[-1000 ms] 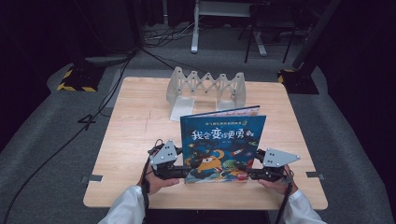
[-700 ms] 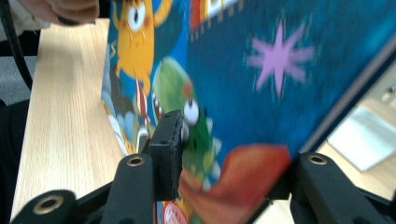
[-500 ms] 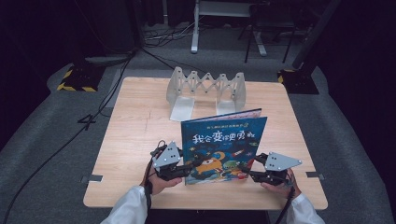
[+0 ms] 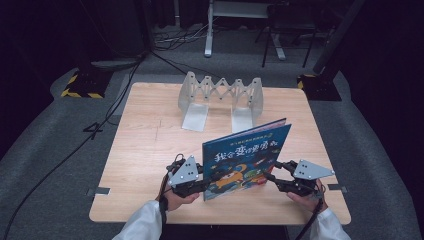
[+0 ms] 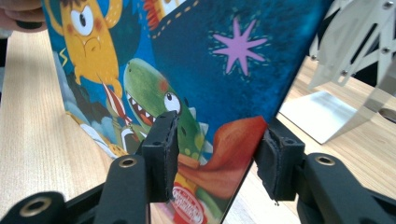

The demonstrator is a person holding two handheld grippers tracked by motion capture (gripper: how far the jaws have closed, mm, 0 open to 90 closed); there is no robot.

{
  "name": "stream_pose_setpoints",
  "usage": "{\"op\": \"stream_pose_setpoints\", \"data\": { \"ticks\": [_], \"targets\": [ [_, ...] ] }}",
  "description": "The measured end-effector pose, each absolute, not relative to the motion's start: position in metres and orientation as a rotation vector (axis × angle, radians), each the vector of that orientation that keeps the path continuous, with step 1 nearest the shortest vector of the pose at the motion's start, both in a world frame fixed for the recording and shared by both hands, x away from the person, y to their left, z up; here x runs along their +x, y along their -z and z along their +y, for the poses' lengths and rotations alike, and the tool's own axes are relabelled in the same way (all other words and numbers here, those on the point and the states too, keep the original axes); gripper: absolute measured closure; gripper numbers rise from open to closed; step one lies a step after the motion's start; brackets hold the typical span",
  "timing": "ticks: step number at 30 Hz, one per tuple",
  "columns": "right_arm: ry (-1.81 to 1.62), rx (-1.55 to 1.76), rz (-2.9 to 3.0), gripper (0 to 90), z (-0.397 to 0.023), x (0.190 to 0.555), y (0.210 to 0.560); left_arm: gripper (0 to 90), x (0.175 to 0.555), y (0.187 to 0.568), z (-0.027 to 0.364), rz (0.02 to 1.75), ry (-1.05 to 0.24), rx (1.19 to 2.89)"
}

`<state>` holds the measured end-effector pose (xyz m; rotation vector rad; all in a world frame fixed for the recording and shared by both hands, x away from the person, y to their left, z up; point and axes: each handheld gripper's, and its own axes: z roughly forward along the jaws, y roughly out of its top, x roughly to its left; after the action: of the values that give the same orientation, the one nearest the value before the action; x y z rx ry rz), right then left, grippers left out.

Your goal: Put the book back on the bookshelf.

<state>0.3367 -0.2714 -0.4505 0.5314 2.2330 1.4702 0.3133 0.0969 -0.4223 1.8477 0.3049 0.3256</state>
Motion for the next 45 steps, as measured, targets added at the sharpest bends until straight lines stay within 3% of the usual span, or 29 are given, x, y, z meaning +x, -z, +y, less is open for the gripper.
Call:
{"op": "stream_pose_setpoints", "data": {
  "ticks": [14, 18, 20, 23, 37, 45],
  "targets": [
    [-1.566, 0.65, 2.112, 41.5, -0.284, 0.349, 0.44, 82.1, 0.316, 0.425, 0.092, 0.294, -0.319, 1.823],
    [-1.566, 0.642, 2.195, 48.4, -0.273, 0.356, 0.447, 81.8, 0.316, 0.427, 0.092, 0.283, -0.323, 1.818],
    [-1.525, 0.61, 2.219, 46.0, -0.266, 0.357, 0.452, 81.3, 0.317, 0.428, 0.092, 0.289, -0.327, 1.811],
    [-1.56, 0.631, 2.219, 49.9, -0.269, 0.36, 0.453, 80.1, 0.321, 0.433, 0.092, 0.303, -0.301, 1.781],
    [-1.583, 0.645, 2.201, 50.8, -0.267, 0.364, 0.456, 76.5, 0.326, 0.453, 0.079, 0.378, -0.341, 1.809],
    [-1.591, 0.633, 2.2, 50.6, -0.268, 0.365, 0.457, 80.9, 0.327, 0.45, 0.08, 0.357, -0.31, 1.804]
  ]
}}
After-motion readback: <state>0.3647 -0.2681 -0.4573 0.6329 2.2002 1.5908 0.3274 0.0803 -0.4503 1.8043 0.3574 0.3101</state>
